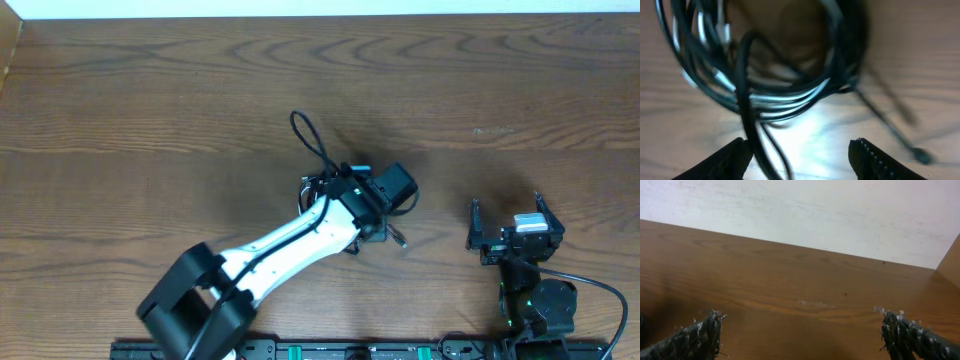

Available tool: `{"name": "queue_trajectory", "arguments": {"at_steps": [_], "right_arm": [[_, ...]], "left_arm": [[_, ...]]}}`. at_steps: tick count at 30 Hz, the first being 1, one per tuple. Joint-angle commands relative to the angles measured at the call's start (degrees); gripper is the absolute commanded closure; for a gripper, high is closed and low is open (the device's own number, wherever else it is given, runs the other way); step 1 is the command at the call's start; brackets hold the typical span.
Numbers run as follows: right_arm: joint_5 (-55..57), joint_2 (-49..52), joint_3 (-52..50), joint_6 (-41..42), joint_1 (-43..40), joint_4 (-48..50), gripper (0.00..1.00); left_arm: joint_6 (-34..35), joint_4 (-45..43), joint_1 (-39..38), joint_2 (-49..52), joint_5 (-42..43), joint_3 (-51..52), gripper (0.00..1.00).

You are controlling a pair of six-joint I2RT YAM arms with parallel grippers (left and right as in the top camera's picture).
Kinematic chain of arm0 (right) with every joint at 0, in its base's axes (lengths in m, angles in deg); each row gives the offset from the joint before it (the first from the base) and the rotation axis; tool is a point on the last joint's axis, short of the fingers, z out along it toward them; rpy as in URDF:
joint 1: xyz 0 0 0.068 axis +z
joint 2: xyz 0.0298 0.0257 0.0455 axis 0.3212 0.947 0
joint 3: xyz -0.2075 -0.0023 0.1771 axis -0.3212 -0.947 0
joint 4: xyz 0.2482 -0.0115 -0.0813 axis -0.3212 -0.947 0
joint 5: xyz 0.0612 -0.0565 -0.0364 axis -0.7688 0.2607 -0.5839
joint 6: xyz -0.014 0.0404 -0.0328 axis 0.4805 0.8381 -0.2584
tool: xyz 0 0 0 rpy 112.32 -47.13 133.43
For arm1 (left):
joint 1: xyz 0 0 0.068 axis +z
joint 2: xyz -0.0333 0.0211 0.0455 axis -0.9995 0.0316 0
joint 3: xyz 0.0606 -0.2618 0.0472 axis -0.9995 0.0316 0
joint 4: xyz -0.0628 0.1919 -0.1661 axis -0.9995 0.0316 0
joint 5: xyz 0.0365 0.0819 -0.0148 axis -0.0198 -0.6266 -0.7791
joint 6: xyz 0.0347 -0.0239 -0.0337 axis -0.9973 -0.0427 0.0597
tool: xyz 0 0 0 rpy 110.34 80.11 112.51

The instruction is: Untangle cables

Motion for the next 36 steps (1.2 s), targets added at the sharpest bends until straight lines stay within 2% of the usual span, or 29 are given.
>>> {"name": "queue_trajectory", "arguments": {"at_steps": [1,10,12,15,29,31,33,36], "right_arm": [[-0.1,-0.3,-0.1,0.6,0.4,-0.2,0.01],[-0.1,-0.3,-0.1,0.6,0.4,-0.2,0.01],[-0.1,-0.3,-0.1,0.6,0.4,-0.2,0.01],[-0.1,-0.3,-0.1,0.6,0.4,-0.2,0.01],[-0.1,-0.3,-0.1,0.6,0.4,-0.2,0.01],[-0.1,-0.3,-0.1,0.6,0.4,-0.2,0.01],[-0.1,-0.3,-0.1,0.6,0.4,-0.2,0.01],[-0.1,-0.3,-0.1,0.6,0.4,-0.2,0.01]], "left_arm": [[0.6,1.7,-0.1,1.4,-1.4,-0.3,0.33],[0.6,5.7,-0.4,1.5,-0.3,-0.3,0.34],[0.7,5.5,-1.0,1.5,-0.3,-0.3,0.49],[0.7,5.2,-1.6,1.5,-0.3,-0.3,0.57],[0.7,3.5,-2.0,2.6,-0.5,1.6,0.58],[0.7,3.1,-2.0,2.7,-0.5,1.7,0.68],[0.7,2.9,-2.0,2.6,-0.5,1.6,0.91],[0.6,2.9,-1.7,2.3,-0.5,1.5,0.92]]}}
